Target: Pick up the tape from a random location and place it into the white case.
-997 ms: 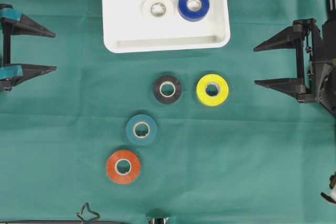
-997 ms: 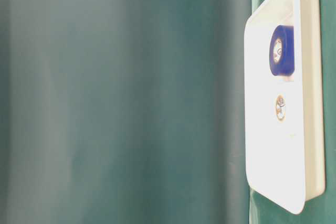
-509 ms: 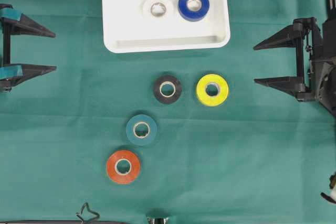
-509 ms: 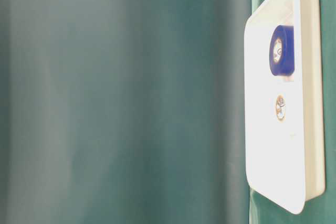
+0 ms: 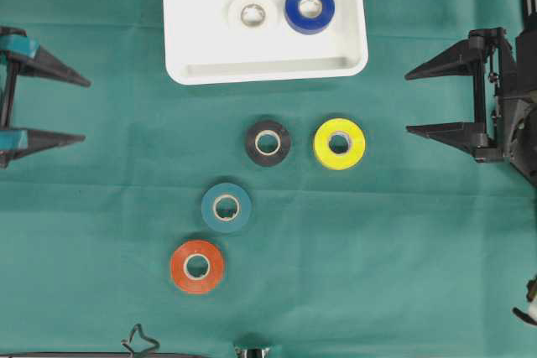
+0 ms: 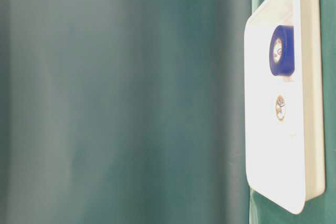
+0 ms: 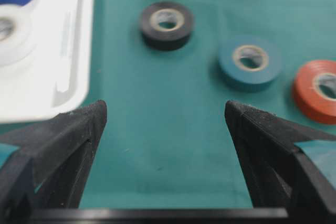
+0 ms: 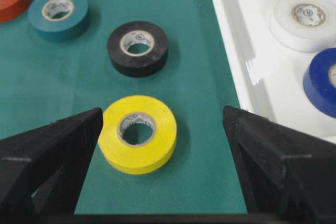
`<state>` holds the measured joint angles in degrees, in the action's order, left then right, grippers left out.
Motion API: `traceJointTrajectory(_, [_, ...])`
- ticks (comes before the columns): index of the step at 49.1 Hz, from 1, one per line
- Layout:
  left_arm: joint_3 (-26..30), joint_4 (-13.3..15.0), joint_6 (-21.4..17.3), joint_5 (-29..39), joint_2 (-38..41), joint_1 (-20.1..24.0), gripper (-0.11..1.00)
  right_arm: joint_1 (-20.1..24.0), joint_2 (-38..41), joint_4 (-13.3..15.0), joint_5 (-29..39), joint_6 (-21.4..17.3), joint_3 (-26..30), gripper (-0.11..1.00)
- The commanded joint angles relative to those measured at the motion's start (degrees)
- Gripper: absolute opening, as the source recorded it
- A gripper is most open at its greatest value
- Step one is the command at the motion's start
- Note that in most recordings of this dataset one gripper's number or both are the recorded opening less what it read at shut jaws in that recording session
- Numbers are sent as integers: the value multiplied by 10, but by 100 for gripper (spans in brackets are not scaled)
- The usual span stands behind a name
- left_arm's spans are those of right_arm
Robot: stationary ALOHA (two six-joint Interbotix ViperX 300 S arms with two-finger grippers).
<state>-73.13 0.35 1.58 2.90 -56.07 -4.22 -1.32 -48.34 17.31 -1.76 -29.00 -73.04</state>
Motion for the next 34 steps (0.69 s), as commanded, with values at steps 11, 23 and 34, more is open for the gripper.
traceJointTrajectory(11, [9, 2, -1, -19, -4, -67, 96, -1, 0, 0, -4, 1, 11, 89])
traceJointTrajectory(23, [9, 1, -1, -20, -4, -67, 96, -1, 0, 0, -4, 1, 11, 89])
traceJointTrajectory(34, [11, 2, 0, -46, 3, -67, 96, -1, 0, 0, -4, 1, 11, 89])
